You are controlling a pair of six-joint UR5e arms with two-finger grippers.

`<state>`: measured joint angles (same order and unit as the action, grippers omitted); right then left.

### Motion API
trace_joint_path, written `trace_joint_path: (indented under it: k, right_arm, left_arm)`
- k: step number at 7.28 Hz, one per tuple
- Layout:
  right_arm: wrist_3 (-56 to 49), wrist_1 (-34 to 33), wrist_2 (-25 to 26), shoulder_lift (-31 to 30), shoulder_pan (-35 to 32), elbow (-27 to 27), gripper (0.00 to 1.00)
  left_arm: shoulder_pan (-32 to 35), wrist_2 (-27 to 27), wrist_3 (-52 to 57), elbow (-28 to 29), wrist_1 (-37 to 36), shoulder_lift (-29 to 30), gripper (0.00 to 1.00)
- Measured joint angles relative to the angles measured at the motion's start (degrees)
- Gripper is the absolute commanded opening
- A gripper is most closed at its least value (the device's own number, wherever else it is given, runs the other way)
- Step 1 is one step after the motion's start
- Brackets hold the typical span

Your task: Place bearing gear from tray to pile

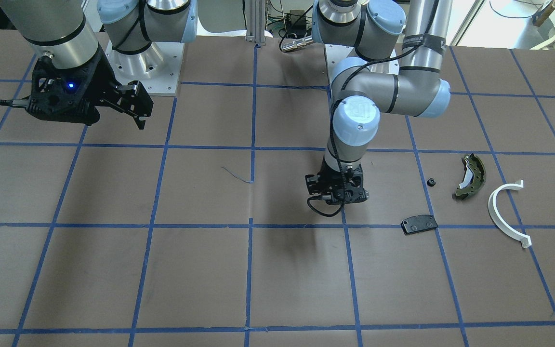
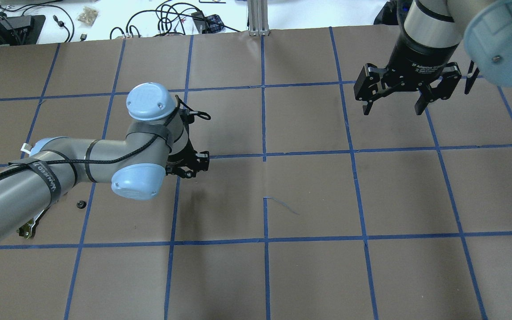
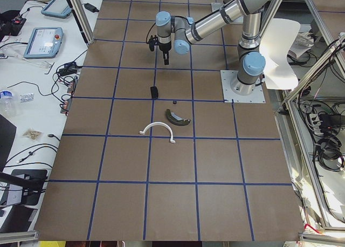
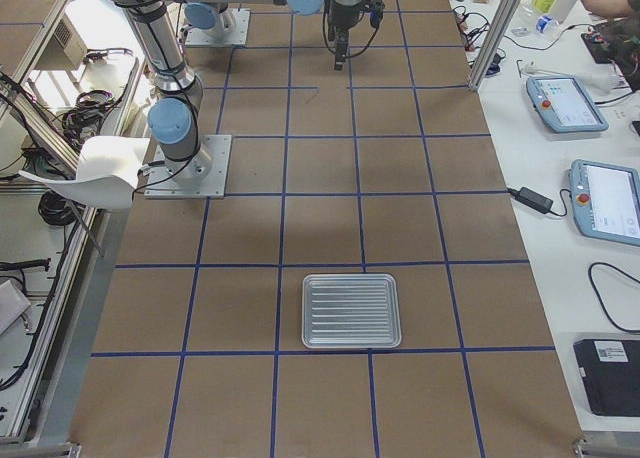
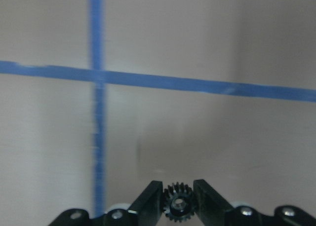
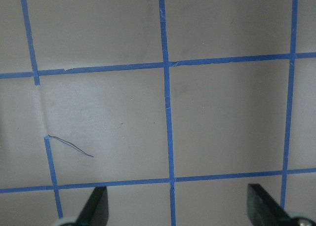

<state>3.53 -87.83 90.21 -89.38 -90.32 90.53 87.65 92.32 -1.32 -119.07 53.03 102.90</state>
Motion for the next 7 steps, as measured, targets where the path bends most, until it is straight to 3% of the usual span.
trace_joint_path:
  k: [3,5,7]
  right_arm:
    - [0.0,0.1,0.0,0.0,0.0,0.0,1.00]
    - [0.0,0.0,0.1,0.0,0.0,0.0,1.00]
    - [0.0,-0.1,0.1,0.1,0.1,0.0,1.00]
  left_arm:
    - [-14.6,4.5,19.5,-6.9,-0.8,-5.4,0.00]
    - [-23.7,5.7,29.7,-7.4,-1.1,-6.5,0.00]
    - [-28.7,5.3,33.3,-6.5,-1.8,-5.5,0.00]
